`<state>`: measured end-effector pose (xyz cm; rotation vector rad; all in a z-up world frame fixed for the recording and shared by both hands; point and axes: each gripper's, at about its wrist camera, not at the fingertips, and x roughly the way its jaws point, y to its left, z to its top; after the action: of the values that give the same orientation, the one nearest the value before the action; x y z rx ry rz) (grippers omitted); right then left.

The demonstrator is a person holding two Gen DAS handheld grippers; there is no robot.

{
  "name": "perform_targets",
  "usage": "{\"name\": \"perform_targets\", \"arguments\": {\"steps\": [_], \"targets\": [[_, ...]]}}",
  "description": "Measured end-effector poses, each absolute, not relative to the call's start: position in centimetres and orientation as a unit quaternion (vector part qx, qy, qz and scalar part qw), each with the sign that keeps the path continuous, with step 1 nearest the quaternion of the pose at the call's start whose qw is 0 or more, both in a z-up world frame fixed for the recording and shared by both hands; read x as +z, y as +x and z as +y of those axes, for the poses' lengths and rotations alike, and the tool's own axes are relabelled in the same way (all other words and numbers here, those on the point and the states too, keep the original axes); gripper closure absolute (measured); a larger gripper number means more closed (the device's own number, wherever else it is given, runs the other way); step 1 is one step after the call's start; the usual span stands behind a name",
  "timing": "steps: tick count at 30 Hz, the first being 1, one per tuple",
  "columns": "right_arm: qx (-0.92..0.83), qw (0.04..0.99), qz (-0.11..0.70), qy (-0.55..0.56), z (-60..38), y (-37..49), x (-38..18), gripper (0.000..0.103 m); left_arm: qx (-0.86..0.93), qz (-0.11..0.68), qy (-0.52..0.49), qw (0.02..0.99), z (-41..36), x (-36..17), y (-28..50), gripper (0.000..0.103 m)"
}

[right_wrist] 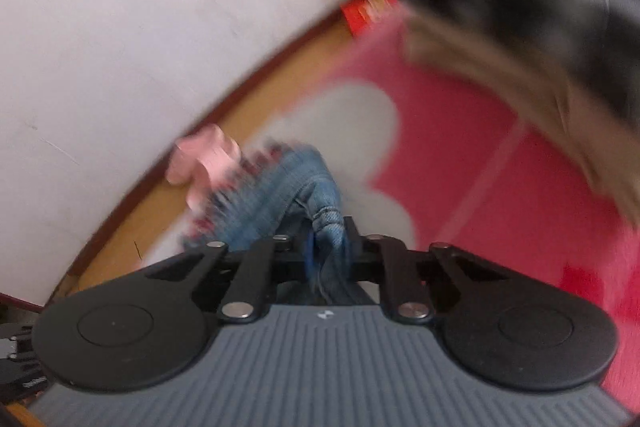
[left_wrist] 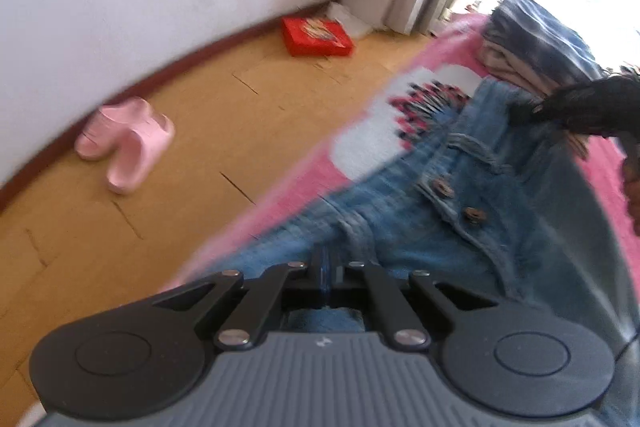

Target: Fold clothes

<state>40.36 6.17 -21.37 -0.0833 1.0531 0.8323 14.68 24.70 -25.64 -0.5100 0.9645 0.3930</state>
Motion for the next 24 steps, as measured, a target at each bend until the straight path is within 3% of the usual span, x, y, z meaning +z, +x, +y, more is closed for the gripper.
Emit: {"name": "perform_targets", "arguments": {"steps": [4,9,13,15,17,22,24], "targets": [[0.42,0.782,0.46,-0.037,8.3,39.9,-20.0,0.093,0.206,0.46,-0.247,0.828,26.5,-25.5,14.0,0.103],[0.409,0.78,0.467,-0.073,10.7,41.1,-22.9,0.092,0.188,0.473,-0.232,0.829,27.0,-25.5,13.9,0.102],[0.398,0.772,0.493,-0.05,9.7,42.6,-24.6,0.082,0.177,0.48,-0.221,0.83,26.8,-25.2,13.9,0.092],[0.391,0.776,0.494,-0.02,8.6,43.0,-23.7,0.07,0.175,0.48,-0.215,0.832,26.6,-24.9,14.0,0.084],[0.374,0.792,0.482,0.021,5.9,43.0,-21.8,0.051,0.175,0.48,-0.206,0.834,26.4,-24.6,14.1,0.08],[0.307,0.828,0.453,0.12,-3.9,40.0,-17.3,0.048,0.18,0.479,-0.185,0.839,26.0,-23.3,14.6,0.063],[0.273,0.838,0.446,0.156,-8.7,37.6,-15.7,0.047,0.183,0.477,-0.176,0.842,25.7,-22.7,14.9,0.062]]}}
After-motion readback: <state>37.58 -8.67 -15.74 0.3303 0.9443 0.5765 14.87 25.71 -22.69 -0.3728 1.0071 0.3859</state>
